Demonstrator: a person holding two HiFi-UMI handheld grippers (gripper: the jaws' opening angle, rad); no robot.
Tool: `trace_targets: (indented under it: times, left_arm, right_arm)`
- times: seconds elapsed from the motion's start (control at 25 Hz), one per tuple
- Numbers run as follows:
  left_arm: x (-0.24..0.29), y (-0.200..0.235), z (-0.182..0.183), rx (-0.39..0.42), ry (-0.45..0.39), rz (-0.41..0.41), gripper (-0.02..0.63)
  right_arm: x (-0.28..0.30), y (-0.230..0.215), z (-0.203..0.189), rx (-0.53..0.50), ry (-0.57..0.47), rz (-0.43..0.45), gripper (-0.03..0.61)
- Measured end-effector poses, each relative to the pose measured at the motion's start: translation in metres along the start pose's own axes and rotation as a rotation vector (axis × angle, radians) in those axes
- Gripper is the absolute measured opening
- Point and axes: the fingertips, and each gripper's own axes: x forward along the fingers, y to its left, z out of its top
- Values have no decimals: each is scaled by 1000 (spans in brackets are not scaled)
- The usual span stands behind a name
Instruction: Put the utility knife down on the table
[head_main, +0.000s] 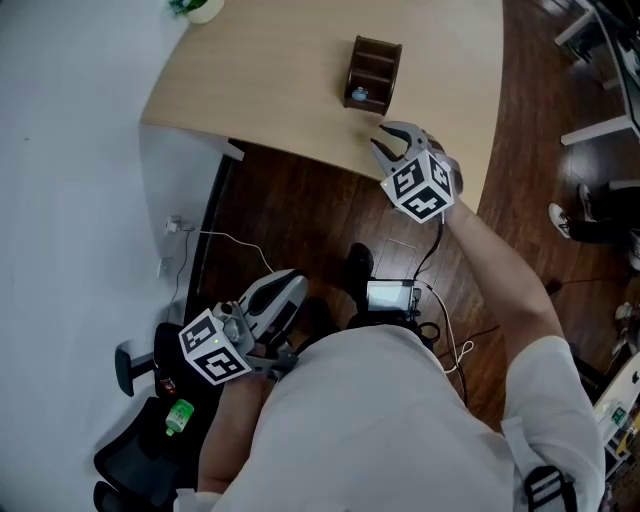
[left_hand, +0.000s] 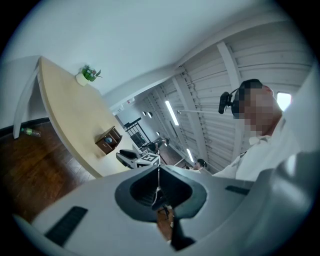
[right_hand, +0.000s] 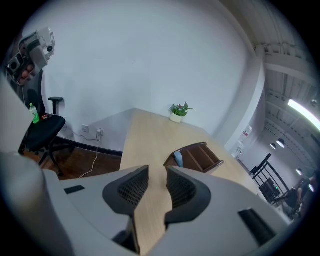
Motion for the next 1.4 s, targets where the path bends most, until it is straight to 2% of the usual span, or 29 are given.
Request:
trace_targets:
  times: [0.2, 0.28, 0.6, 0.68, 0.84, 1.0, 1.4]
  left_arm:
    - [-20, -12, -12, 9, 9, -33, 3]
    - [-28, -16, -19, 13, 14, -46, 3]
    - [-64, -28, -40, 11, 28, -82, 3]
    - [-78, -33, -47, 13, 35, -95, 3]
    - [-95, -39, -58, 12, 52, -112, 3]
    - [-102, -40, -63, 9, 57, -120, 3]
    - [-121, -52, -71, 13, 53, -147, 3]
  right_arm:
    - [-35, 27, -2, 55, 22, -1, 109]
    - [-51, 38, -3, 80, 25, -9, 67]
    - [-103, 87, 0, 182, 20, -38, 63]
    - [-119, 102, 5, 203, 17, -46, 29]
    - [-142, 130, 8, 229, 9, -33, 0]
    - [-160, 153, 4, 249, 13, -20, 0]
    - [-208, 189, -12, 368, 43, -67, 0]
